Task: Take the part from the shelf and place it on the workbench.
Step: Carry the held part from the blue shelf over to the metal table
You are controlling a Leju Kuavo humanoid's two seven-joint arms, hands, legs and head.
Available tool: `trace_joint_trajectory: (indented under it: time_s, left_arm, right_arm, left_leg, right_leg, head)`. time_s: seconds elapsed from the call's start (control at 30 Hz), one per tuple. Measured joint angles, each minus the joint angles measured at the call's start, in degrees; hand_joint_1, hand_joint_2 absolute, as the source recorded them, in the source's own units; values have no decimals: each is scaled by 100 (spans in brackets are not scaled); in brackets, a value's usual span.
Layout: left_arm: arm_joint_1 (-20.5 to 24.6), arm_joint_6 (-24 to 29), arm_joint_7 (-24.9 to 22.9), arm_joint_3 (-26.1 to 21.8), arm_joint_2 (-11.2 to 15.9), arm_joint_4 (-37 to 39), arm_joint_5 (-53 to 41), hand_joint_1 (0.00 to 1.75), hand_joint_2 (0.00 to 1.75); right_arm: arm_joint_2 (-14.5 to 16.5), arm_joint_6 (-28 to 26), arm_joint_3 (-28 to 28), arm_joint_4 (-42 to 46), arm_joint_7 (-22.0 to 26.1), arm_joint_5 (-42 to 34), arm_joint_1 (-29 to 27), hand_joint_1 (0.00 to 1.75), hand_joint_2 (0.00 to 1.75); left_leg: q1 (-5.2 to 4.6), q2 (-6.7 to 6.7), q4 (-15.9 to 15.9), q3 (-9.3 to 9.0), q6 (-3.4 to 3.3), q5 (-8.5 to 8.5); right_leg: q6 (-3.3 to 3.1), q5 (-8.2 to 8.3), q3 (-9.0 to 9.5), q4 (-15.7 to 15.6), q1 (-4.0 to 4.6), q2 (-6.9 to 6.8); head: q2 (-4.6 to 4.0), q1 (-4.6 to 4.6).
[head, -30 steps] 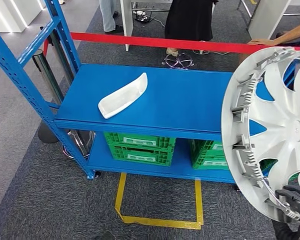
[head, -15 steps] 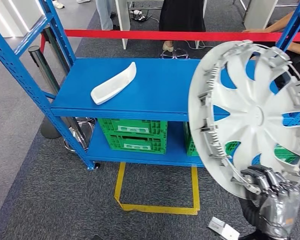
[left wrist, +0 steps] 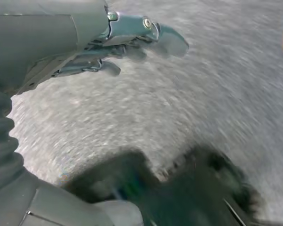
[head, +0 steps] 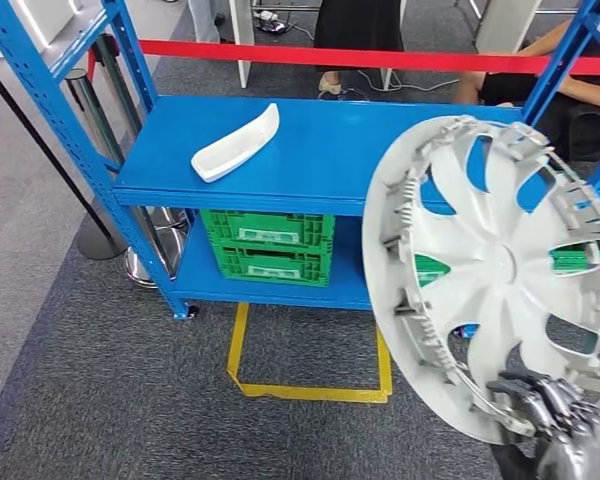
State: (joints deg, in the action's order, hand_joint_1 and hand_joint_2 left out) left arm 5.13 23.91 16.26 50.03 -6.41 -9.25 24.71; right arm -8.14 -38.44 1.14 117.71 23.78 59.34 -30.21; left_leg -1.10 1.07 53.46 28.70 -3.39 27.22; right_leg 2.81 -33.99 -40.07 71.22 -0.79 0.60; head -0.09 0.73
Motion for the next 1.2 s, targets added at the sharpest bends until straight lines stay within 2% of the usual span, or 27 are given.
trace_joint_trajectory:
  time_s: [0.03,0.07,0.1,0.13,0.17,0.2,0.23,0.3,0.37,0.43,0.47,0.5,0.53,0.57,0.6,0.67,0.73,0.77,0.8,0.87,0.9,0.97,1.0,1.03,1.07,1.13,1.2]
  left_arm:
    - [65,-3,-10,59,-41,-5,-12,0,175]
    - [130,-3,-7,94,-70,-11,-4,0,175]
    - [189,-4,-1,115,-91,-16,14,0,175]
    - [238,-4,6,129,-99,-19,33,0,175]
    - [275,-4,13,138,-103,-20,57,0,175]
    - [301,-3,18,144,-105,-21,80,0,175]
    - [313,-1,21,146,-104,-21,98,0,175]
    - [303,5,43,149,-101,-21,139,0,175]
    - [258,9,77,149,-86,-21,172,0,175]
    - [189,9,137,143,-60,-21,256,0,175]
    - [141,5,193,127,-41,-21,334,0,175]
    - [85,-9,266,99,-17,-21,419,0,175]
    - [28,-28,336,66,7,-20,483,0,175]
    - [-23,-51,395,37,30,-20,518,0,175]
    - [-62,-69,438,18,50,-19,517,0,175]
    - [-102,-69,472,13,81,-13,418,0,175]
    - [-87,-51,425,50,69,-4,230,0,175]
    - [-52,-52,354,94,42,-2,119,0,175]
    - [7,-62,253,155,4,-4,10,0,175]
    - [166,-93,59,295,-92,-12,-164,0,175]
    - [237,-104,-2,355,-146,-19,-215,0,175]
    - [312,-119,-46,444,-224,-32,-264,0,175]
    - [323,-131,-51,481,-240,-34,-292,0,175]
    - [329,-149,-49,520,-247,-34,-320,0,175]
    - [337,-170,-47,555,-250,-35,-347,0,175]
    - [361,-202,-44,609,-255,-35,-367,0,175]
    - [383,-204,-39,635,-249,-36,-367,0,175]
  right_arm:
    - [37,1,-243,33,164,-108,-103,175,175]
    - [56,1,-424,47,240,-147,-162,175,175]
    - [68,2,-557,53,268,-157,-190,175,175]
    - [77,2,-659,54,277,-156,-194,175,175]
    - [87,2,-731,56,273,-143,-189,175,175]
    - [100,2,-784,59,263,-117,-186,175,175]
    - [115,2,-821,64,251,-84,-190,175,175]
    - [148,2,-857,83,225,18,-231,175,175]
    - [177,2,-858,110,201,122,-259,175,175]
    - [196,2,-813,136,144,238,-241,175,175]
    - [201,2,-758,143,75,327,-207,175,175]
    - [201,2,-668,141,-40,448,-154,175,175]
    - [195,2,-556,135,-195,589,-90,175,175]
    - [176,2,-425,129,-398,752,-21,175,175]
    - [143,2,-282,123,-619,913,42,175,175]
    - [30,2,-37,136,-1030,1160,99,175,175]
    - [-78,2,58,216,-1240,1211,4,175,175]
    - [-106,1,24,294,-1223,1138,-117,175,175]
    - [-108,1,-61,385,-1105,1002,-277,175,175]
    - [-55,-1,-352,549,-702,655,-601,175,175]
    - [-15,-1,-508,601,-520,527,-706,175,175]
    - [57,-1,-745,654,-324,426,-811,175,175]
    - [93,-1,-827,666,-286,415,-849,175,175]
    - [133,-1,-902,672,-265,410,-898,175,175]
    - [178,-1,-976,674,-256,408,-953,175,175]
    - [273,-1,-1157,678,-236,379,-1053,175,175]
    - [350,-1,-1338,690,-206,325,-1102,175,175]
  left_leg:
    - [3,74,13,54,12,-29]
    - [9,155,36,107,27,-51]
    - [15,237,74,156,46,-63]
    - [13,314,127,206,73,-62]
    - [4,388,195,251,103,-51]
    - [-11,453,267,282,135,-35]
    - [-25,514,323,301,164,-21]
    - [-27,599,402,303,211,4]
    - [13,400,618,359,286,215]
    - [56,84,1220,563,354,659]
    - [64,10,1590,688,366,856]
    - [67,-23,1867,774,363,949]
    - [66,-39,1982,793,347,926]
    - [59,-61,1888,731,312,783]
    - [45,-114,1600,598,251,556]
    - [20,-370,906,307,78,174]
    - [1,-569,566,178,-15,52]
    - [-5,-570,528,174,-14,35]
    - [-4,-532,445,155,-12,16]
    - [21,-413,242,98,-13,-9]
    - [40,-329,151,72,-12,-13]
    - [45,-150,125,78,-6,-3]
    - [45,-44,137,83,0,7]
    - [46,56,149,86,8,19]
    - [48,143,165,89,22,32]
    - [57,283,225,94,76,74]
    - [37,379,311,108,151,133]
  right_leg:
    - [29,85,19,122,-8,-9]
    - [55,255,140,47,-20,-37]
    - [82,423,369,-227,-37,-106]
    - [111,489,682,-623,-47,-225]
    - [111,477,965,-1012,-45,-328]
    - [79,398,1154,-1305,-40,-401]
    - [29,308,1233,-1454,-30,-417]
    - [-98,266,1168,-1482,-32,-315]
    - [-184,305,1125,-1477,-45,-216]
    - [-252,360,1099,-1473,-44,-119]
    - [-270,386,1082,-1468,-36,-58]
    - [-279,409,1063,-1461,-25,16]
    - [-281,426,1043,-1454,-11,93]
    - [-282,436,1032,-1448,8,169]
    - [-282,440,1031,-1442,29,242]
    - [-275,444,1014,-1435,45,354]
    - [-224,473,974,-1438,6,435]
    - [-185,496,956,-1446,-11,470]
    - [-148,505,936,-1454,-26,491]
    - [-96,399,810,-1336,-9,351]
    - [-72,263,679,-1118,3,236]
    - [-12,-57,314,-423,-5,46]
    - [21,-147,162,-115,-16,12]
    - [51,-138,96,20,-30,-15]
    - [77,-37,137,-48,-48,-43]
    - [123,297,518,-731,-76,-210]
    - [89,454,862,-1308,-68,-395]
  head:
    - [0,-2]
    - [0,-8]
    - [0,-6]
    - [0,-11]
    - [0,-13]
    - [0,-16]
    - [1,-18]
    - [1,-19]
    - [0,-13]
    - [0,-3]
    - [0,-4]
    - [0,-4]
    - [0,-4]
    - [0,-3]
    - [0,-2]
    - [0,-23]
    - [0,-25]
    - [0,-17]
    - [0,2]
    - [0,-11]
    - [0,-30]
    - [0,-59]
    - [0,-61]
    - [0,-60]
    - [0,-58]
    - [0,-61]
    - [0,-61]
